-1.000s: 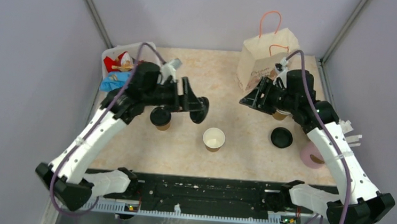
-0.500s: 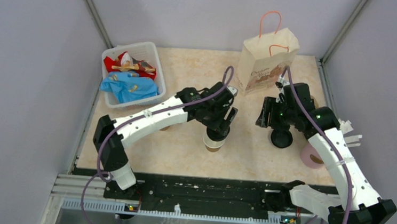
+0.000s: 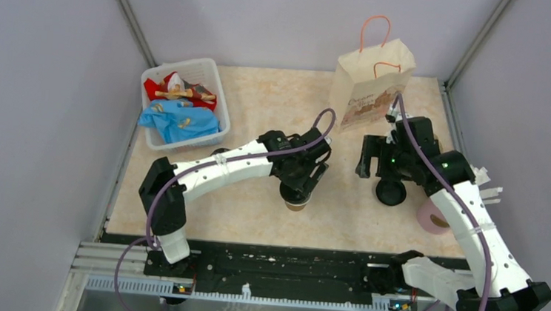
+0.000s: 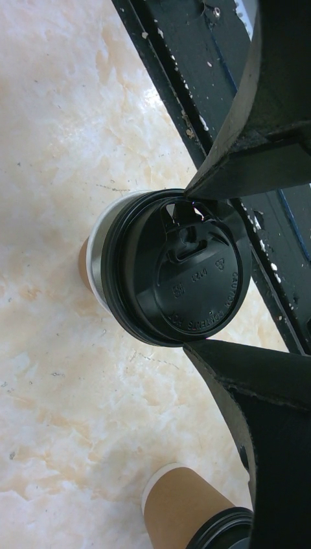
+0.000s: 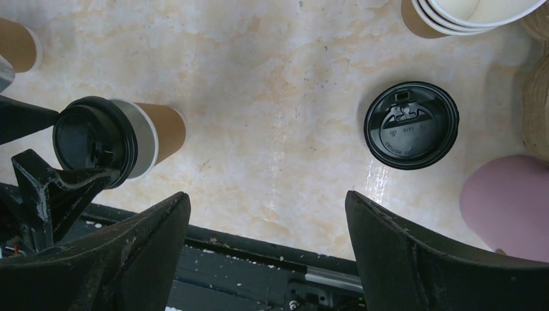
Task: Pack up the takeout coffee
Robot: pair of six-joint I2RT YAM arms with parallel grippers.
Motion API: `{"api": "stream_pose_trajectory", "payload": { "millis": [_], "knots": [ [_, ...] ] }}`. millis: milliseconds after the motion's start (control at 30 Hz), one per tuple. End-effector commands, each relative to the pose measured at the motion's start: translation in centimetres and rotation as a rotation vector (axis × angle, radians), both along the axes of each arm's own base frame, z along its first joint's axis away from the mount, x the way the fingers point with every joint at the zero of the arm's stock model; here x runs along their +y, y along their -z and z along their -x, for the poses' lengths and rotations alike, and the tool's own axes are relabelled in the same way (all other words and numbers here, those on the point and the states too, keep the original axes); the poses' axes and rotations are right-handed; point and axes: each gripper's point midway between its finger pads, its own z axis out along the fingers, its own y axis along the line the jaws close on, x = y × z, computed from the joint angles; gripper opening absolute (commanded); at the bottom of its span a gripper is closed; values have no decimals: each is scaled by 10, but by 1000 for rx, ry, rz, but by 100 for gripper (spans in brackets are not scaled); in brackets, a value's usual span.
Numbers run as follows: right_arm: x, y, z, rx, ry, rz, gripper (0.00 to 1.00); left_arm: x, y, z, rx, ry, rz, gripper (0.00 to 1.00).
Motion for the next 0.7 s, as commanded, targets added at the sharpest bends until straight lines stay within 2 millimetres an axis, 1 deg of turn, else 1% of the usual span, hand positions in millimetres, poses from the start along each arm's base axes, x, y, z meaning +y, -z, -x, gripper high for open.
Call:
{"api": "stream_pose_trajectory", "payload": {
  "millis": [0, 167, 433, 667],
  "knots": [
    [-4, -27, -4, -94, 3, 3, 90, -4, 1, -4, -39, 18, -3, 74],
    [-1, -33, -3, -111, 2, -27, 92, -6, 6, -6, -39, 22, -12, 75],
    [1, -34, -1, -114, 5, -47, 93, -9, 12, -5, -32, 51, -21, 79],
    [2, -33, -1, -115, 8, -57, 93, -11, 15, -5, -24, 64, -24, 79]
  ]
}}
